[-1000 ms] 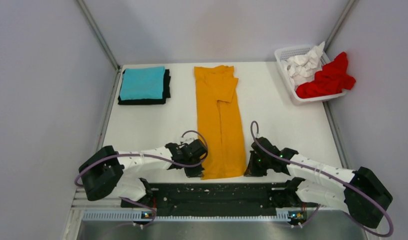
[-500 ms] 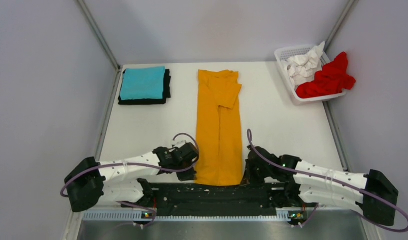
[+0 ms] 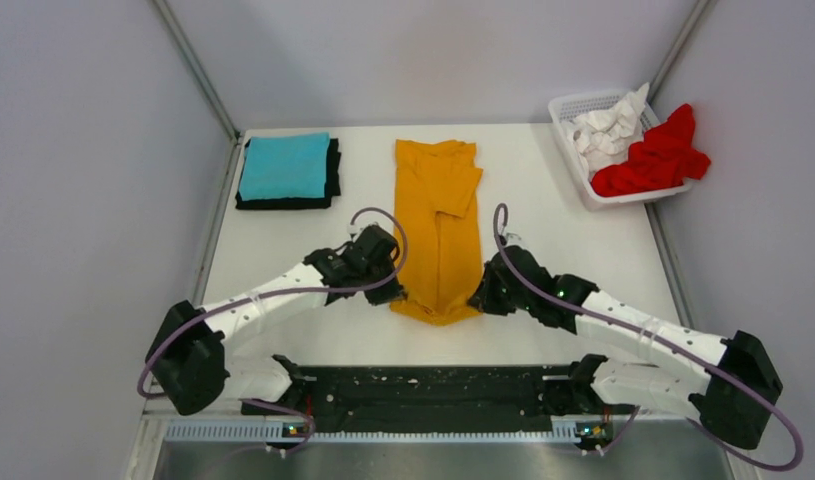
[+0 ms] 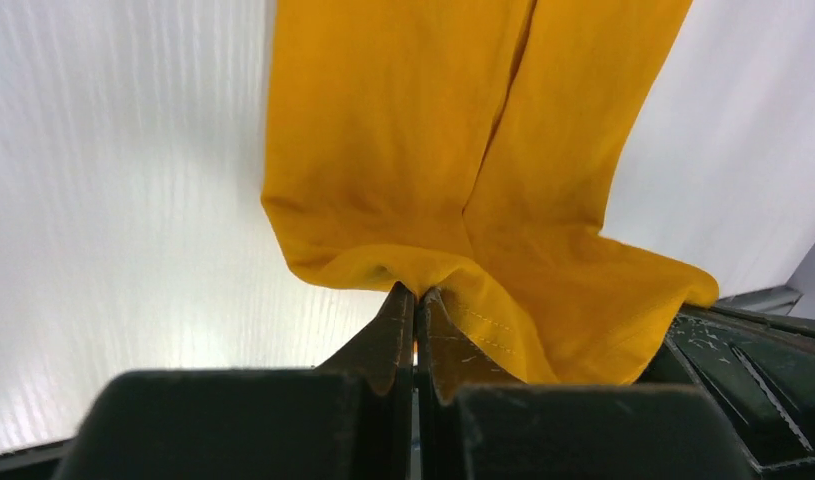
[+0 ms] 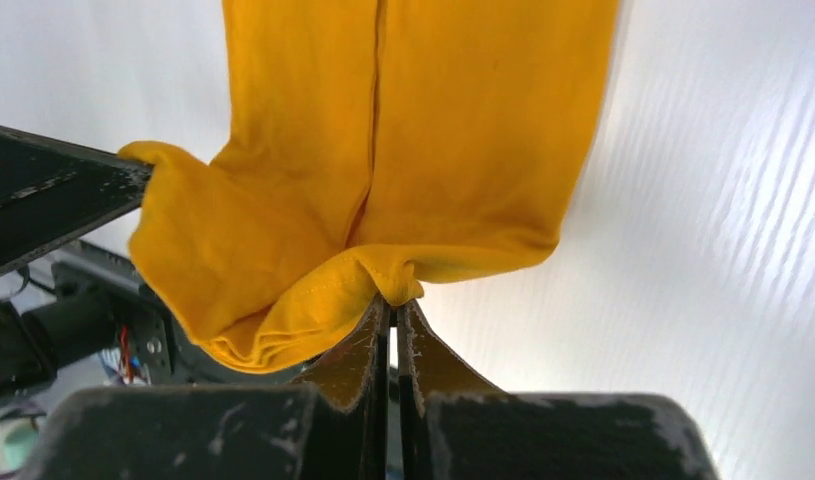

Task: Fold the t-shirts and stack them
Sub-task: Fold the folded rectangular tshirt in 1/3 of the way

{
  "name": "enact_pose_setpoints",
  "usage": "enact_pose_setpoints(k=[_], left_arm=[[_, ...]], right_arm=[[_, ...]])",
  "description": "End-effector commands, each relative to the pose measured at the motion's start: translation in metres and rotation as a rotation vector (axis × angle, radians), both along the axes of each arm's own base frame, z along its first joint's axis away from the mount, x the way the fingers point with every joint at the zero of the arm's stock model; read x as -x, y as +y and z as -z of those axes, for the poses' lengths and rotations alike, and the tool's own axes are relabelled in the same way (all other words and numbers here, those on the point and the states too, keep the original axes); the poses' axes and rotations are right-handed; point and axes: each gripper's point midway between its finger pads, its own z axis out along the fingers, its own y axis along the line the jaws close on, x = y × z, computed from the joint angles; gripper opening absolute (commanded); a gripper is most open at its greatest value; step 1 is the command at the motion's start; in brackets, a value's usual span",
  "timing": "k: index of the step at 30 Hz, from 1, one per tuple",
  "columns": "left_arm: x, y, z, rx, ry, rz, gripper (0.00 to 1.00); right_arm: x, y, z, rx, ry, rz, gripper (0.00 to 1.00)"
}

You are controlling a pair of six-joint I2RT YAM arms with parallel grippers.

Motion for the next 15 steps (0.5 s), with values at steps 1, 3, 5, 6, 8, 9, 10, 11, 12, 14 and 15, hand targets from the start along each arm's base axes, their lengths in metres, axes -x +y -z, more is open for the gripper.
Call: enact_pose_setpoints(k=[1,3,5,6,8,9,10,11,12,14,15], left_arm=[[-0.047,-0.001,-0.027,0.011,-0.11,0.015,0.0],[-0.062,-0.001,-0.035,0.014,-0.115,0.024,0.0],[-0.083,0.003,-0.038,-0.006,-0.122,0.004,0.0],[-0.094,0.004,-0.038,-0.013,-0.127,-0.006,0.0],[-0.112,0.004,-0.036,-0.018,-0.129,-0.019,0.0],[-0.12,0.002,-0.035,-0.012,-0.129,-0.019,0.0],[-0.128,-0.001,-0.033,-0.009,-0.132,-0.014,0.0],[-0.137,-0.001,-0.03,-0.014,-0.131,-0.018,0.0],[-0.144,-0.003,-0.028,-0.014,-0.127,-0.018,0.0],[-0.158,-0.007,-0.026,-0.001,-0.103,-0.001,0.0],[-0.163,-0.009,-0.025,-0.001,-0.092,0.003,0.0]], right_arm=[[-0.062,0.008,-0.042,-0.022,-0.19,0.047,0.0],[-0.08,0.009,-0.054,-0.027,-0.221,0.055,0.0],[-0.097,0.007,-0.061,-0.021,-0.247,0.062,0.0],[-0.106,0.007,-0.065,-0.018,-0.259,0.065,0.0],[-0.121,0.003,-0.066,-0.013,-0.271,0.073,0.0],[-0.128,0.002,-0.065,-0.011,-0.273,0.072,0.0],[-0.136,0.001,-0.064,-0.007,-0.278,0.072,0.0],[-0.144,-0.001,-0.063,-0.003,-0.288,0.08,0.0],[-0.153,-0.004,-0.061,0.001,-0.289,0.089,0.0],[-0.166,-0.005,-0.059,-0.002,-0.281,0.091,0.0],[-0.171,-0.003,-0.058,-0.007,-0.278,0.078,0.0]])
